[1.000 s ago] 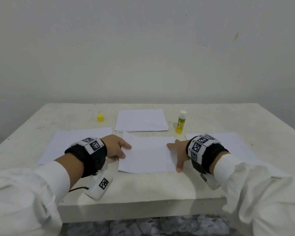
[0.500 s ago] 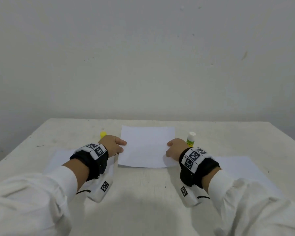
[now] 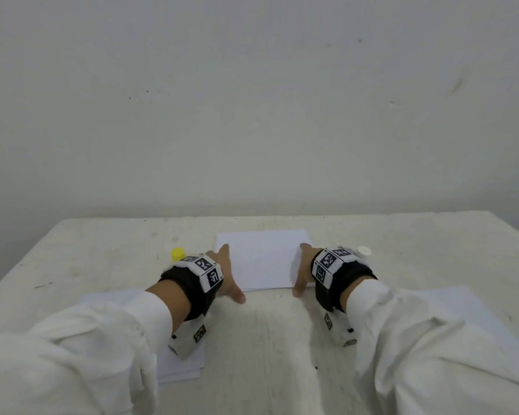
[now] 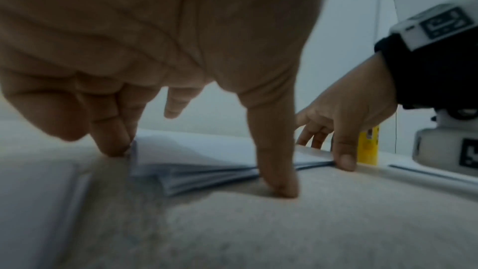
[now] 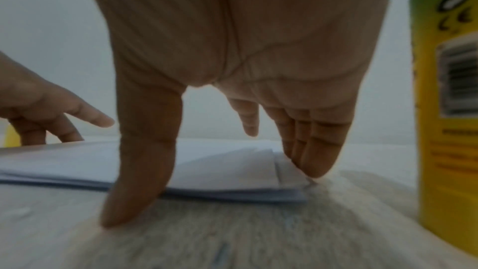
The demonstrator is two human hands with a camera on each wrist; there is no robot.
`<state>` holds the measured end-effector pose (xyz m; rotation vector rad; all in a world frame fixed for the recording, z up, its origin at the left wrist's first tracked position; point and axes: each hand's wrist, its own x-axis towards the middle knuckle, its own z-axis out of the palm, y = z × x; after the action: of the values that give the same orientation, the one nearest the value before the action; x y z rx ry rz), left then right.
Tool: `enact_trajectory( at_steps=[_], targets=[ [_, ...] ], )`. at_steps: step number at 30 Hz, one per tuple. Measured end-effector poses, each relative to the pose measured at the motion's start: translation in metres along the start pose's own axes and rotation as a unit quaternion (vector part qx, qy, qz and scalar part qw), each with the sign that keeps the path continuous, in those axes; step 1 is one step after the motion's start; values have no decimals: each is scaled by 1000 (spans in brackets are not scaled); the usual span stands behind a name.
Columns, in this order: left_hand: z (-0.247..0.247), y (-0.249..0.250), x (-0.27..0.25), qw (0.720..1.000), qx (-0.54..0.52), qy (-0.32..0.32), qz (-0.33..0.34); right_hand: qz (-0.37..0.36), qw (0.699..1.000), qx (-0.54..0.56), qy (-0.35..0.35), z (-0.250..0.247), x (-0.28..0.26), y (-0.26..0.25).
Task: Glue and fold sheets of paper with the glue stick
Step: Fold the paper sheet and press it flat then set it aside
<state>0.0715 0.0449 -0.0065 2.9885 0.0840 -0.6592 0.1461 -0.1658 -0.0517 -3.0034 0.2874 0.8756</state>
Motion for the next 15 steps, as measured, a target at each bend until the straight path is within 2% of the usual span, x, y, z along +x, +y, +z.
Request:
enact_trajectory(
  at_steps=[3,7,10,11,13,15],
  targets=[
    [-4,5,-4,1000,-18,16,0,-4,999,-38,31,5,13,2],
    [-4,3,-5,1000,-4,6,19,-41,997,-55,35,4,28,3],
    [-3,7,-13,999,34,23,10,-56,995,-45,72,-1,-22,3],
    [-3,11,-17,998,59,37,11,-79,993,-33,81,-10,-78,1],
    [-4,24,-26,993,99,64,28,-126,990,-9,64,-9,-122,7],
    [-6,44,-37,990,109,58,67,-155,987,-16,47,-3,-144,21]
  ],
)
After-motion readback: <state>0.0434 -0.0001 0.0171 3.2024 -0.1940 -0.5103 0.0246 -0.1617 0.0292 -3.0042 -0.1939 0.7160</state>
